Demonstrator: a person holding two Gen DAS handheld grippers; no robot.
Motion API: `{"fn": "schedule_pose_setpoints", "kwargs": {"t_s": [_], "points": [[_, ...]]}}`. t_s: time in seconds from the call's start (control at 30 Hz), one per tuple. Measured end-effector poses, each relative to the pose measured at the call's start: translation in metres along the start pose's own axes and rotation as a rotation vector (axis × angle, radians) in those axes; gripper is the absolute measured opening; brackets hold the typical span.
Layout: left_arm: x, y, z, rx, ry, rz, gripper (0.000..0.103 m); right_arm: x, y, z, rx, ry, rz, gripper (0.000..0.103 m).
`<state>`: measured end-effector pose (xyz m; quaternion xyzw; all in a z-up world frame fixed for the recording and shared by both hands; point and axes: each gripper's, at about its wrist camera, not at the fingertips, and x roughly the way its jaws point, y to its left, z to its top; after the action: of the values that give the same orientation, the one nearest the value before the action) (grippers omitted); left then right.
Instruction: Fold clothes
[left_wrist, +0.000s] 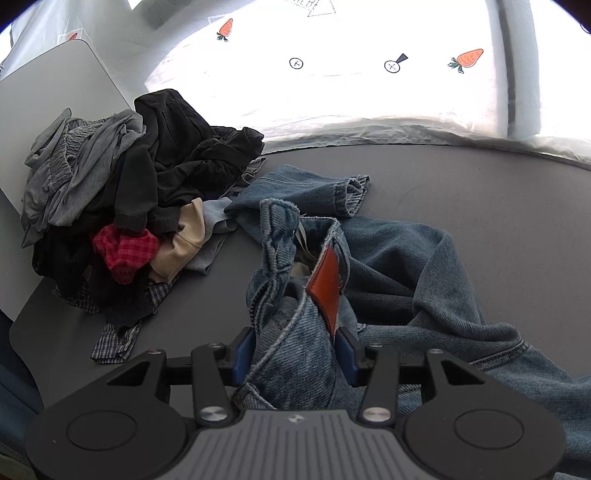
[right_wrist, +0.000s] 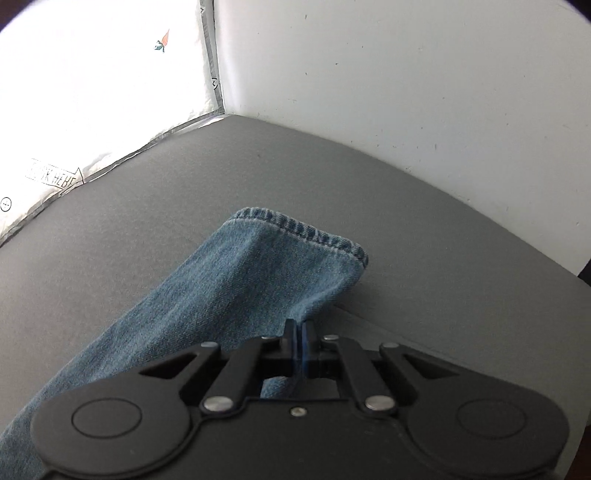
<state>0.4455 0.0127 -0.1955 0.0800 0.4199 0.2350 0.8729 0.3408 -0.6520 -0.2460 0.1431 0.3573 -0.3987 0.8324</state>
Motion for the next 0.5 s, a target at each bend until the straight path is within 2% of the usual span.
{"fn": "schedule_pose_setpoints", "kwargs": {"t_s": [0.1,0.17,0.23,0.3,0.4,0.5], "points": [[-0.001,-0.003,0.0,0.009,-0.002,0.005,0.05,-0.035,0.044,0.013,-0.274,-0.173,-0.002,0.002],[-0.001,-0.004,-0.001,0.016,-0.003,0.008,0.05,-0.052,0.076,0.015,-0.423,-0.219,0.064,0.003],[0.0,-0.004,-0.001,0.011,-0.003,0.005,0.051,-0.05,0.104,0.011,-0.553,-0.137,0.211,0.005],[0.0,-0.002,-0.001,0.006,-0.002,-0.001,0.052,-0.042,0.125,0.0,-0.621,-0.049,0.317,0.018],[0.0,0.0,-0.002,0.0,-0.001,-0.007,0.052,-0.044,0.135,-0.017,-0.625,-0.01,0.33,0.022],[-0.001,0.001,-0.004,-0.004,0.0,-0.012,0.053,-0.052,0.12,-0.018,-0.474,-0.026,0.313,0.033]]}}
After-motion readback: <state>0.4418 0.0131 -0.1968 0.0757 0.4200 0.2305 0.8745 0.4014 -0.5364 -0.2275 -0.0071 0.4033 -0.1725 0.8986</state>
